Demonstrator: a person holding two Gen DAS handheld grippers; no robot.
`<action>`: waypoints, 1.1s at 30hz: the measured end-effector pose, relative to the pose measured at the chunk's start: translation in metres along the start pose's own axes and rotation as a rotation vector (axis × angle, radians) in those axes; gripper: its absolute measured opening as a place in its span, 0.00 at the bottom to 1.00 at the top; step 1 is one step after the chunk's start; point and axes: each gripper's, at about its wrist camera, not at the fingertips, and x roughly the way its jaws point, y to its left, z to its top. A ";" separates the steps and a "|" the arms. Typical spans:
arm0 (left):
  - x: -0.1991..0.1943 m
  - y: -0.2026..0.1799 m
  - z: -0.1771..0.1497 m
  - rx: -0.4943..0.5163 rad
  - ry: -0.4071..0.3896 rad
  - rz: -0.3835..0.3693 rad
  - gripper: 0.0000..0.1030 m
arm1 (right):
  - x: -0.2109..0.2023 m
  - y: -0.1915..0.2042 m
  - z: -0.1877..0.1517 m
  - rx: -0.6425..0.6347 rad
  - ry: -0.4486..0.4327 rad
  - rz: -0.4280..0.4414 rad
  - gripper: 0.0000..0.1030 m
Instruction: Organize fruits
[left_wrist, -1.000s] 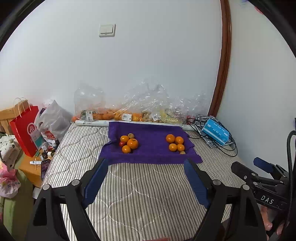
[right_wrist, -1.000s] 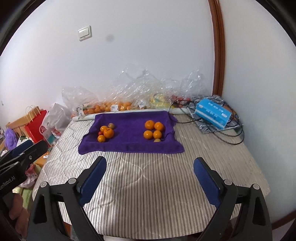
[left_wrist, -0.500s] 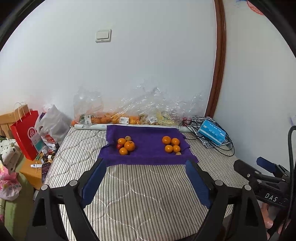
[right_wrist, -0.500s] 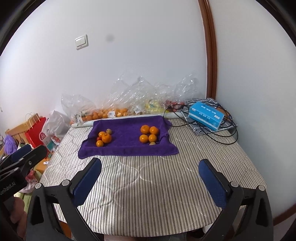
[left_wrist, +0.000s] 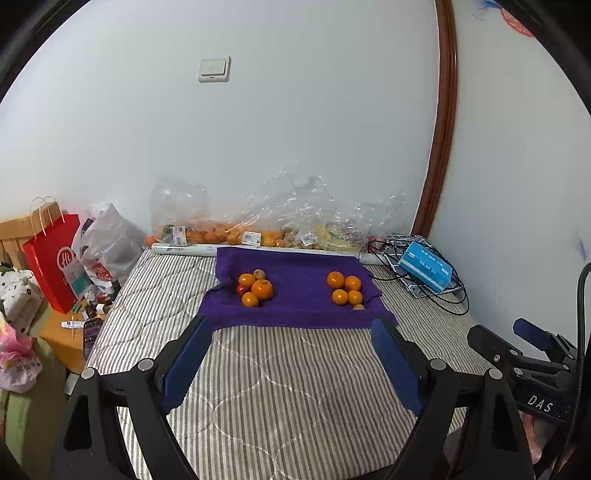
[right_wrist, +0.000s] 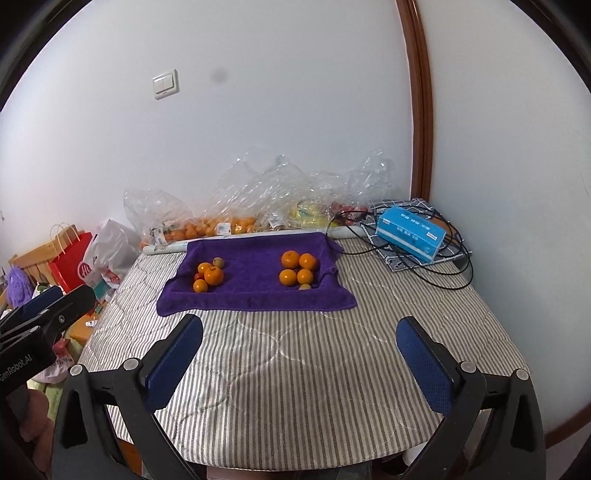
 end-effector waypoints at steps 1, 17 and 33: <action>0.000 0.000 0.000 0.000 0.000 0.002 0.85 | 0.000 0.000 0.000 -0.001 0.001 0.003 1.00; 0.001 0.005 -0.001 -0.016 0.007 0.001 0.86 | 0.000 0.009 -0.002 -0.022 0.002 0.009 1.00; 0.001 0.003 -0.003 -0.019 0.005 0.008 0.86 | 0.001 0.009 -0.001 -0.015 0.006 0.014 1.00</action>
